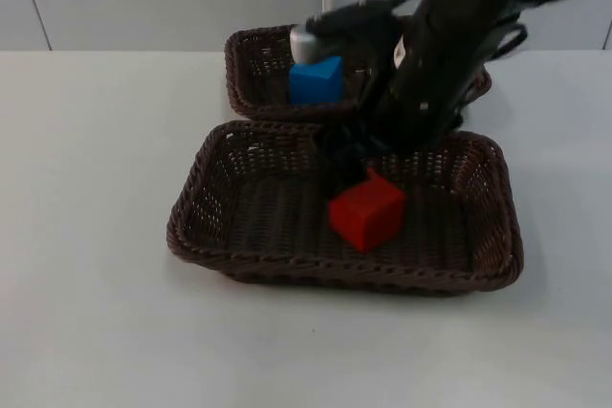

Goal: Pick up one cube with the left hand and place it into the upper basket. Pick up one cube with the right hand and place it into the lower basket.

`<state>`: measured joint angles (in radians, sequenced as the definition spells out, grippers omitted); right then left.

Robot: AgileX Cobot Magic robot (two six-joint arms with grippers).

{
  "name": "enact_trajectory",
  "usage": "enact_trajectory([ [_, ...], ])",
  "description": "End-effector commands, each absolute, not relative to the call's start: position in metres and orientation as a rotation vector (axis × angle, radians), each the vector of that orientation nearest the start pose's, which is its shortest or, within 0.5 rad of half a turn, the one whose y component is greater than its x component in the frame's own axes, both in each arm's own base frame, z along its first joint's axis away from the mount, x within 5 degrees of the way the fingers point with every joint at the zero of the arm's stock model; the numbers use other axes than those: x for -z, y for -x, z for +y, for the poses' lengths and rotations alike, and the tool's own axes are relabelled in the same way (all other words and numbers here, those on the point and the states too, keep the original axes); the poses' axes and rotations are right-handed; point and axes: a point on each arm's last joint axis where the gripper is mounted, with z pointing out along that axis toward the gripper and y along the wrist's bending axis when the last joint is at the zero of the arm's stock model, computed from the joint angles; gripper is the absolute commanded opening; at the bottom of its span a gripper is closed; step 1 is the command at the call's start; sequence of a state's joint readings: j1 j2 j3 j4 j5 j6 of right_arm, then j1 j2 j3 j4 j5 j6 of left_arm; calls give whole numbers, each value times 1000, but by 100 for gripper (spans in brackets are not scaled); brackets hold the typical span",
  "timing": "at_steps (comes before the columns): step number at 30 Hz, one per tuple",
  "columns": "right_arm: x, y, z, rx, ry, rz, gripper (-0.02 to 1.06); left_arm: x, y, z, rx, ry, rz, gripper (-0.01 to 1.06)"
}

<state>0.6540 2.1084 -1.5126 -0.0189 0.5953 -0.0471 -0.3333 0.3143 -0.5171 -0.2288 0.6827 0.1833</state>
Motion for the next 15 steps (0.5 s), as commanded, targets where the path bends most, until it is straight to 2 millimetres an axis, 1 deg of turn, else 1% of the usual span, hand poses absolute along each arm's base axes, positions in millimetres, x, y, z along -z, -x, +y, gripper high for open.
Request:
enact_trajectory([
  [1,-186,-355,268,-185,921,2487,83,-306,-54,-32,355,-419,1911,88],
  [6,-237,-344,261,-221,884,2409,83,-306,-54,-32,355,-419,1911,88],
  [7,-237,-344,261,-221,884,2409,83,-306,-54,-32,355,-419,1911,88],
  [8,-247,-341,260,-228,879,2395,83,-306,-54,-32,355,-419,1911,88],
  [9,-263,-336,257,-258,856,2368,83,-306,-54,-32,353,-420,1911,88],
  [10,-274,-333,255,-264,849,2345,83,-306,-54,-32,353,-420,1911,88],
  [11,-274,-333,255,-264,849,2345,83,-306,-54,-32,353,-420,1911,88],
  [13,-292,-326,250,-282,831,2305,83,-306,-54,-32,351,-420,1911,88],
  [15,-304,-316,243,-304,808,2262,83,-306,-54,-32,349,-421,1911,88],
])
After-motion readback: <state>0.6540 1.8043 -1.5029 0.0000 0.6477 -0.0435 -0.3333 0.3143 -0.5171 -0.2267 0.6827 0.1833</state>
